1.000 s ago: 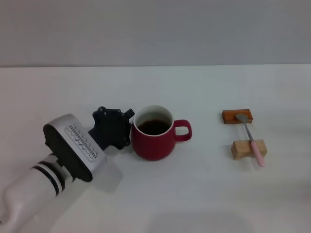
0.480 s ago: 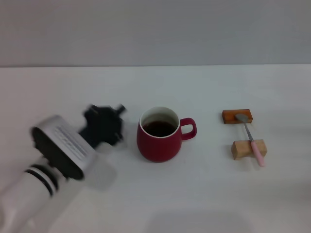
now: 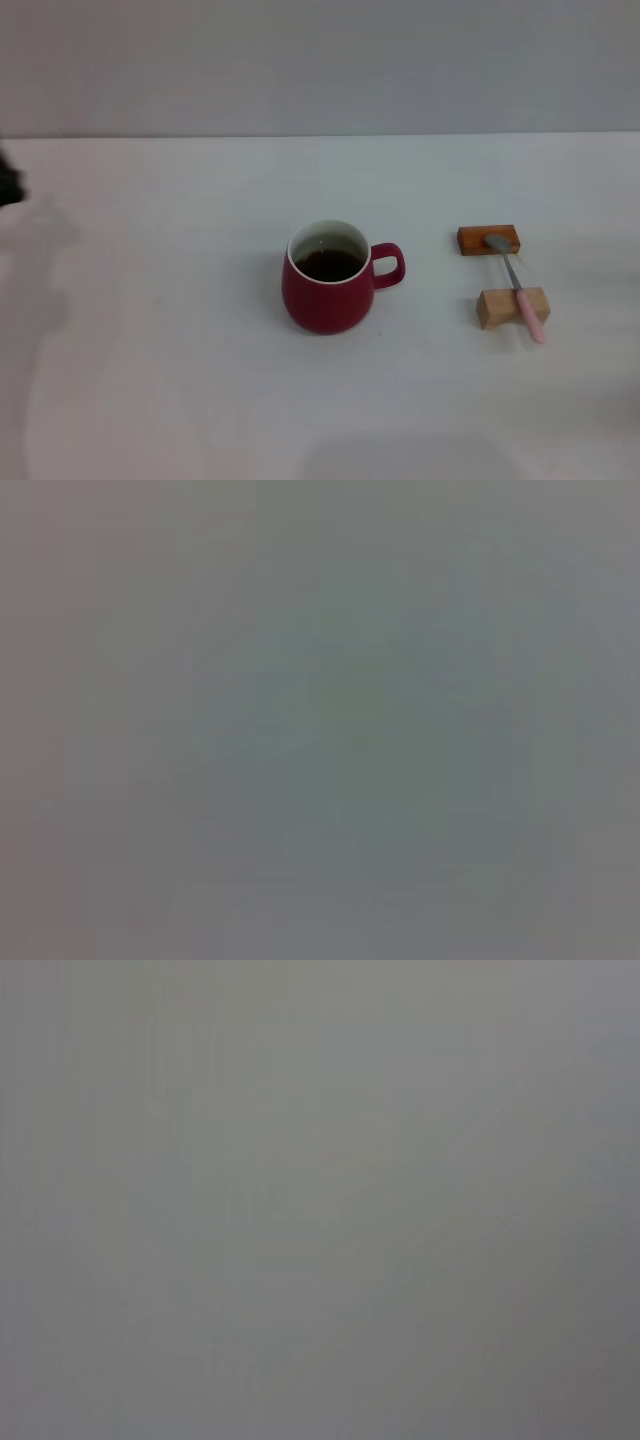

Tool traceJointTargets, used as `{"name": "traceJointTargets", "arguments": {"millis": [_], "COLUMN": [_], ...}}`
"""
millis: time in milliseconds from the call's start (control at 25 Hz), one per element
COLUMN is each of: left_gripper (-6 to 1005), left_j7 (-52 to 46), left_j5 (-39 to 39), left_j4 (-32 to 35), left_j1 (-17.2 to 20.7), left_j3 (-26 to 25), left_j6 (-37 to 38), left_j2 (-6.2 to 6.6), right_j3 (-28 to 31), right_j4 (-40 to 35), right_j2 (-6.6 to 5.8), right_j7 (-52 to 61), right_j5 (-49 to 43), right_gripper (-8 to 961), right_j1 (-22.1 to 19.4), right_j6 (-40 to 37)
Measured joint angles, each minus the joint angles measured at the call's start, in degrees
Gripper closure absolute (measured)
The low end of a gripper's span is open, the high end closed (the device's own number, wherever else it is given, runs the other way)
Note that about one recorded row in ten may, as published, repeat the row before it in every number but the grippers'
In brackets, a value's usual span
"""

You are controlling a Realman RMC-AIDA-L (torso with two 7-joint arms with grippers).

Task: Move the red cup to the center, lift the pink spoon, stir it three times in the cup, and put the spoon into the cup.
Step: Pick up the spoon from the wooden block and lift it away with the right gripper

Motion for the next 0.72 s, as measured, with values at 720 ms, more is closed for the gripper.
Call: {"name": "traceJointTargets", "arguments": {"millis": [720], "left_gripper": [764], "left_j7": [-11.5], "left_j5": [-0.1], "left_j4": [3.5], "left_j1": [-0.2], "left_j3": [-10.2], "left_j6": [-4.0], "left_j2": [0.31], "right_j3": [-0.6], "right_j4": [0.1], "right_j2": [0.40], "right_j7": [0.0], "right_j5": [-0.1], "right_gripper": [313], "right_j1": [-0.4], "right_j6": [0.0]}}
